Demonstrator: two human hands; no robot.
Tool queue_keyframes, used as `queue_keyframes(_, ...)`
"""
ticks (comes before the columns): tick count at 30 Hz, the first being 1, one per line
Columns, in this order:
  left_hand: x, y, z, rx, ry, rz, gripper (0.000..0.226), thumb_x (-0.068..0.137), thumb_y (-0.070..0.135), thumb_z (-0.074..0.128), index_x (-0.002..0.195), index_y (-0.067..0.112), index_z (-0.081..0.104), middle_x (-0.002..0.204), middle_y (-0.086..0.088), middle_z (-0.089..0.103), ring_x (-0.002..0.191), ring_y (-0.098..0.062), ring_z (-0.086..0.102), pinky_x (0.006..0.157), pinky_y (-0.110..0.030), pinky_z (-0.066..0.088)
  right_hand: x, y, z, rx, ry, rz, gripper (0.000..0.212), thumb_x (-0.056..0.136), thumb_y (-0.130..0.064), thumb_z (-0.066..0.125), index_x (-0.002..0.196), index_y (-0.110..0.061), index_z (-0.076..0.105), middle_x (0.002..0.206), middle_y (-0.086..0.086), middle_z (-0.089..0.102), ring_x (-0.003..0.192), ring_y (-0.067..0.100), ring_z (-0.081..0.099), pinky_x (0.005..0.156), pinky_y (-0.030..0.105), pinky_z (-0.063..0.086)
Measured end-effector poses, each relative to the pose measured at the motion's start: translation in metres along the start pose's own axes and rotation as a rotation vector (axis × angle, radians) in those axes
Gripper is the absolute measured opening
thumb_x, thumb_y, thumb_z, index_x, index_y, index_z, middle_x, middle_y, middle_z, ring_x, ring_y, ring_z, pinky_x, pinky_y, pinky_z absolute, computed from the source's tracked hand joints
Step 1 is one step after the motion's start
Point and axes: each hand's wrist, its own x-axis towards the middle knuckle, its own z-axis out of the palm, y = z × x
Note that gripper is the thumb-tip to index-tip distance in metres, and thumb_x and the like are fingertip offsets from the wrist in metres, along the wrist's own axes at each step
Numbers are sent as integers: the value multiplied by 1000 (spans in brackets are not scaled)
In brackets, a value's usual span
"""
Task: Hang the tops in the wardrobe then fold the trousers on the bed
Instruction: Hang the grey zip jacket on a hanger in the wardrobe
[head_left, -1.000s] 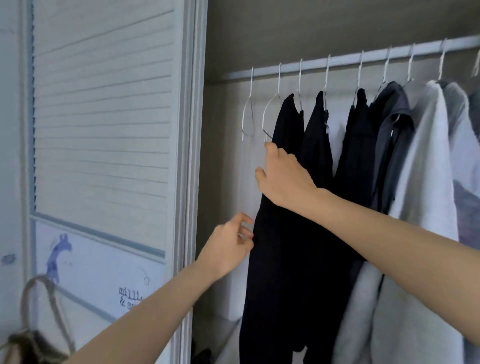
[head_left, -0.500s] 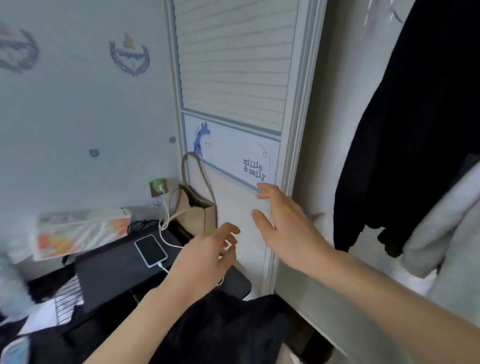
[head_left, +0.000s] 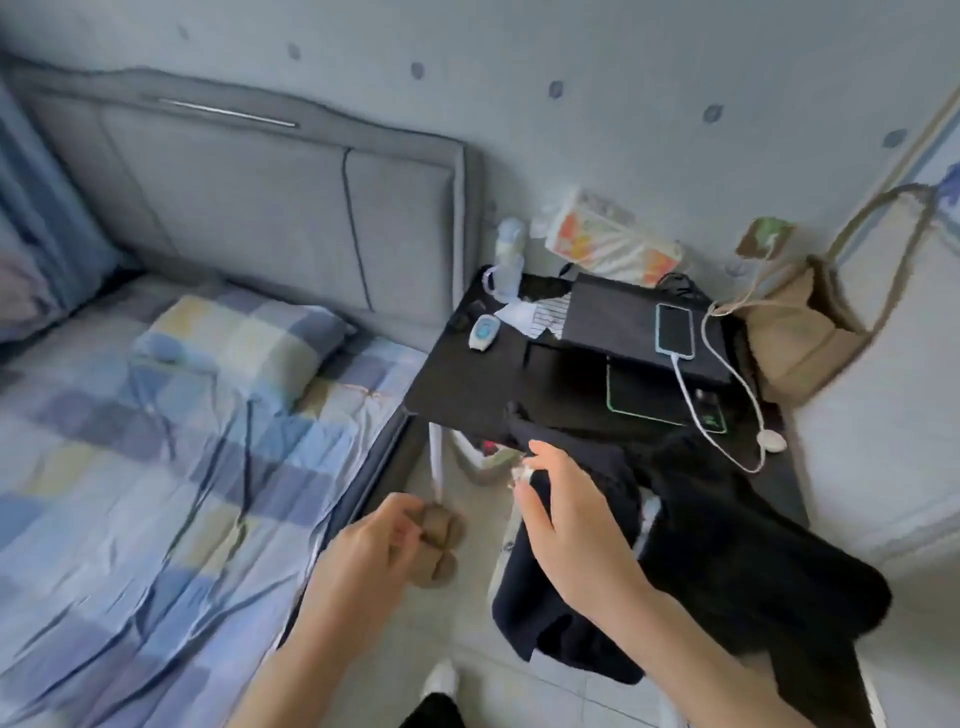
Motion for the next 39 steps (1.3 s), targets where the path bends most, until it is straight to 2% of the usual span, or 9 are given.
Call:
queue_keyframes(3,-65,-62,-18,-16,128,-193,17,89,41,46,104,47,49,85,17,70,83,-7,65,74,-36,53,-13,-37,57,1,-210,-129,45,99,-27,45,142,-15,37,131,-3,50,127,12,40,102,17,30)
queue_keyframes(6,-123,-109,-30,-31,215,-358,18,94,35,49,110,42,53,91,16,68,89,-8,64,79,-36,53,-27,-77,111,-11,-356,-259,46,99,-29,43,143,-16,36,133,-2,50,128,13,39,105,24,33)
queue_keyframes(10,-190,-166,-41,-96,348,-548,19,95,24,55,109,37,55,90,20,66,89,-8,64,83,-34,51,-52,-132,183,-32,-553,-400,46,100,-28,42,143,-15,35,134,0,48,128,16,39,102,24,32)
queue_keyframes(17,-294,-293,-70,-257,476,-859,15,94,24,58,103,35,57,82,11,68,75,-9,65,73,-37,55,-105,-223,336,-109,-856,-546,46,100,-24,41,143,-10,32,134,6,48,125,22,41,100,31,33)
queue_keyframes(20,-325,-351,-84,-300,450,-945,13,92,22,58,100,31,60,83,10,66,75,-8,63,75,-34,53,-123,-252,400,-153,-909,-547,45,99,-25,40,141,-9,35,130,9,51,121,26,43,98,35,37)
queue_keyframes(29,-388,-559,-113,-325,262,-1144,20,91,17,51,107,17,64,108,-2,69,98,-21,61,86,-34,49,-168,-306,604,-348,-1160,-483,42,100,-29,37,138,-10,38,127,9,54,120,27,45,94,40,42)
queue_keyframes(34,-401,-639,-114,-203,-8,-1191,27,91,19,45,114,12,58,118,-9,63,106,-27,58,85,-36,49,-188,-319,696,-481,-1312,-442,39,101,-29,37,133,-8,41,121,13,58,110,30,52,86,40,47)
queue_keyframes(37,-397,-676,-119,-107,-37,-1188,30,91,16,45,120,10,53,125,-10,53,113,-30,52,90,-42,47,-201,-320,743,-516,-1357,-451,34,101,-30,39,121,-5,49,117,15,59,106,31,54,85,39,47)
queue_keyframes(39,-395,-703,-119,-7,-20,-1189,30,93,15,46,123,11,47,126,-9,47,114,-32,48,88,-44,46,-212,-316,778,-518,-1392,-451,30,100,-30,40,106,-3,51,109,17,61,99,33,56,79,38,47)
